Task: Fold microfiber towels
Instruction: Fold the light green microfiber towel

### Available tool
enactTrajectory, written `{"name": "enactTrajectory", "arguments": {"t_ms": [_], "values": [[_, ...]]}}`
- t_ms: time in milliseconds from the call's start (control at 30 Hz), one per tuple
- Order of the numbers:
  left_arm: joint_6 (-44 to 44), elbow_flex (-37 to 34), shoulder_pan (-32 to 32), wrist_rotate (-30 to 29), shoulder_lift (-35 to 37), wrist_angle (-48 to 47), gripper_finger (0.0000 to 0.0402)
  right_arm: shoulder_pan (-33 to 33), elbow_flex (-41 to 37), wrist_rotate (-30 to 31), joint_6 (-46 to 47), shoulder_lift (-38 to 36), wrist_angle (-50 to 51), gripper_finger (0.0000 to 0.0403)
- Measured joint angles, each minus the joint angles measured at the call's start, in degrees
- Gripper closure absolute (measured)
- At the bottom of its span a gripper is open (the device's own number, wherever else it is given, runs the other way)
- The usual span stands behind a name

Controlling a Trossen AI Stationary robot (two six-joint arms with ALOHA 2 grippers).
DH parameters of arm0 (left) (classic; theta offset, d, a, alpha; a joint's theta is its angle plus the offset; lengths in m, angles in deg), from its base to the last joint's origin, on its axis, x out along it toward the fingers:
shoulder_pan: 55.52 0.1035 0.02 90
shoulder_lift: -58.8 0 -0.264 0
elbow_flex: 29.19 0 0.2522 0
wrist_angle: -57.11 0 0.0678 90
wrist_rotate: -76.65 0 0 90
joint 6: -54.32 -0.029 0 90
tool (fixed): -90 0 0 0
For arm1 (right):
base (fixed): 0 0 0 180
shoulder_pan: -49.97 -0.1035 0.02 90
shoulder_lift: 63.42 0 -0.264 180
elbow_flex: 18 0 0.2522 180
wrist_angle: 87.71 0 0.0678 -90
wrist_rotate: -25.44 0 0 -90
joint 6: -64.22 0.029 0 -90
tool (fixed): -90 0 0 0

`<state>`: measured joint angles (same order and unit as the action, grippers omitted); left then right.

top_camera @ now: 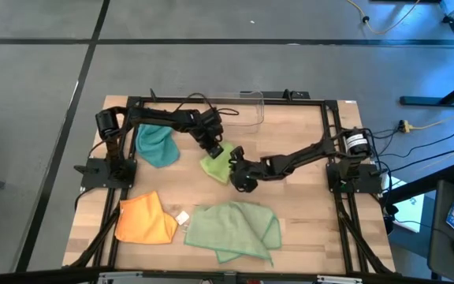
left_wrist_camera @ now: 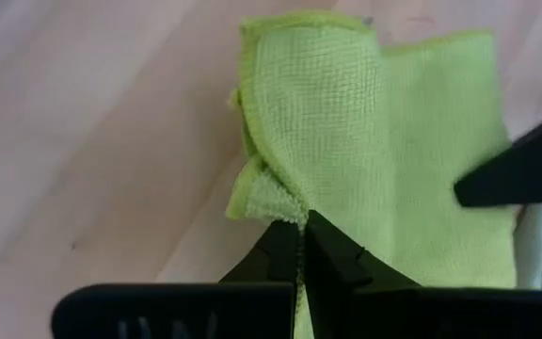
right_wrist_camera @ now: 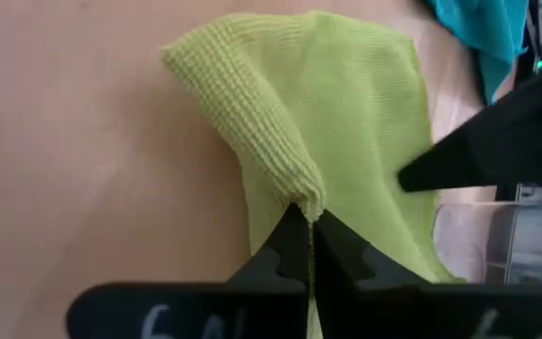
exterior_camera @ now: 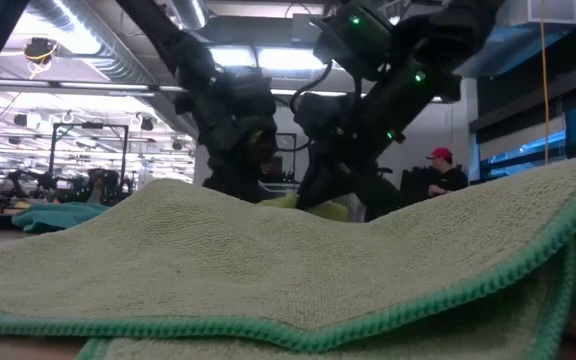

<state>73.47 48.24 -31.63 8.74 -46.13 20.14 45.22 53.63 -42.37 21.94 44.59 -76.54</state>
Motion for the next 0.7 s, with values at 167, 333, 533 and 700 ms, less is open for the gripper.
{"name": "enactTrajectory", "arguments": {"t_ms": [167, 333, 533, 700], "values": [[-3.49, 4.81, 0.91, -1.62, 0.23, -6.88, 0.0401, 1.34, 2.55, -0.30, -0.03, -0.04, 4.46, 0.0401], [-6.25, 8.68, 1.99, -2.62, 0.38, -12.96, 0.0401, 2.07, 3.84, -0.46, -0.03, -0.09, 5.61, 0.0401], [-7.73, 8.29, 2.01, -4.39, 0.41, -14.77, 0.0401, 2.10, 4.31, -0.93, 0.34, -0.15, 7.49, 0.0401], [-7.65, 5.95, 1.46, -7.65, 0.41, -13.73, 0.0396, 2.07, 4.31, -2.37, 3.06, -0.15, 8.54, 0.0401]]}}
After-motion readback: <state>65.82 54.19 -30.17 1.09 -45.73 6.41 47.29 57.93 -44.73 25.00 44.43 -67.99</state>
